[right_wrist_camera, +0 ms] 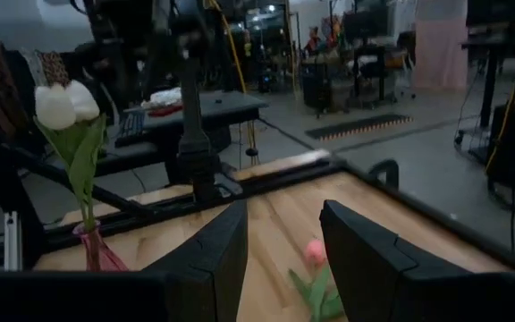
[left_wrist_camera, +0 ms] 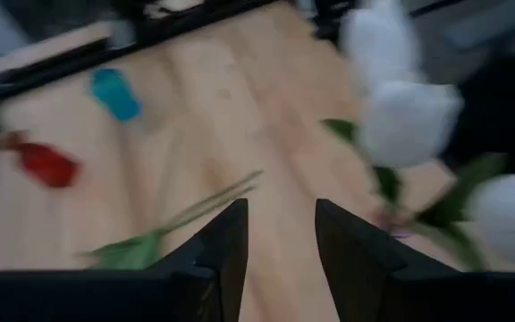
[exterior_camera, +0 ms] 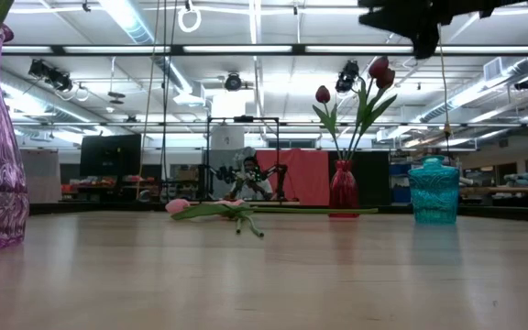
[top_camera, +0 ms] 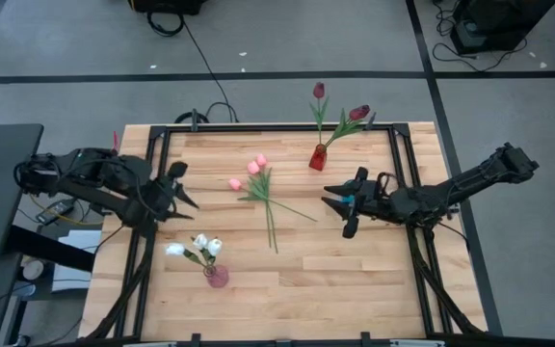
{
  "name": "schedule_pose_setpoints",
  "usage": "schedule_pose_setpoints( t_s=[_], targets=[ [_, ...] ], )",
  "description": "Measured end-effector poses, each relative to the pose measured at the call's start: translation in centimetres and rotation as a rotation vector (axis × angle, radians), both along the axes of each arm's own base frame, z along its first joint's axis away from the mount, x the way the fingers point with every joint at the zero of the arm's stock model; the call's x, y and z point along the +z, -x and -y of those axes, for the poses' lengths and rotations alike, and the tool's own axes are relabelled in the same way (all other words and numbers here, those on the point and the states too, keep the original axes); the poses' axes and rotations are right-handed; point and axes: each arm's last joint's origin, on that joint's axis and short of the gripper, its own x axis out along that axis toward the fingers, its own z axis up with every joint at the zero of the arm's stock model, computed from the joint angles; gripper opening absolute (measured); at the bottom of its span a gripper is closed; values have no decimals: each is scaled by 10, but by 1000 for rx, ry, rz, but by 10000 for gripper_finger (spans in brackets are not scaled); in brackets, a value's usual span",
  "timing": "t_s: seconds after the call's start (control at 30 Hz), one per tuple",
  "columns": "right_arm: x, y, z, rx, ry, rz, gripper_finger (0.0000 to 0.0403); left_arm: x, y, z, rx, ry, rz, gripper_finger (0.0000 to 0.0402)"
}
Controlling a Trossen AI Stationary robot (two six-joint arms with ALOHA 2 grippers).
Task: Sort flowers into vase by color
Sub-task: Put the bottom pink tulip into the blue vase
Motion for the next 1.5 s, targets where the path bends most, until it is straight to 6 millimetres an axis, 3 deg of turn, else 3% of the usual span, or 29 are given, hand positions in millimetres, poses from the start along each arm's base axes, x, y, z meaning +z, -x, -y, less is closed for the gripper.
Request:
schedule_pose_setpoints(
  t_s=[0.27, 0.47, 0.7, 0.9, 1.07, 1.33, 1.5],
  targets=[
    [-25, -39, -1, -50, -4, -140, 151, 5, -2, -10, 159, -1, 173, 136],
    [-35, -68, 8, -47, -24, -239, 151, -9, -2, -19, 222, -13, 157, 122],
    [-42, -88, 18, -26, -39, -277, 151, -23, 12, -24, 276, 34, 293, 104],
    [-53, -98, 29, -16, -71, -309, 151, -54, 3, -30, 379, 47, 424, 97],
    [-58, -100, 31, 5, -84, -330, 151, -81, -4, -39, 474, 20, 406, 90],
    [-57, -100, 30, 27, -81, -327, 151, -101, -9, -52, 604, 31, 443, 70],
    [-57, -100, 30, 20, -80, -327, 151, -132, -16, -53, 643, 117, 468, 60]
  ],
)
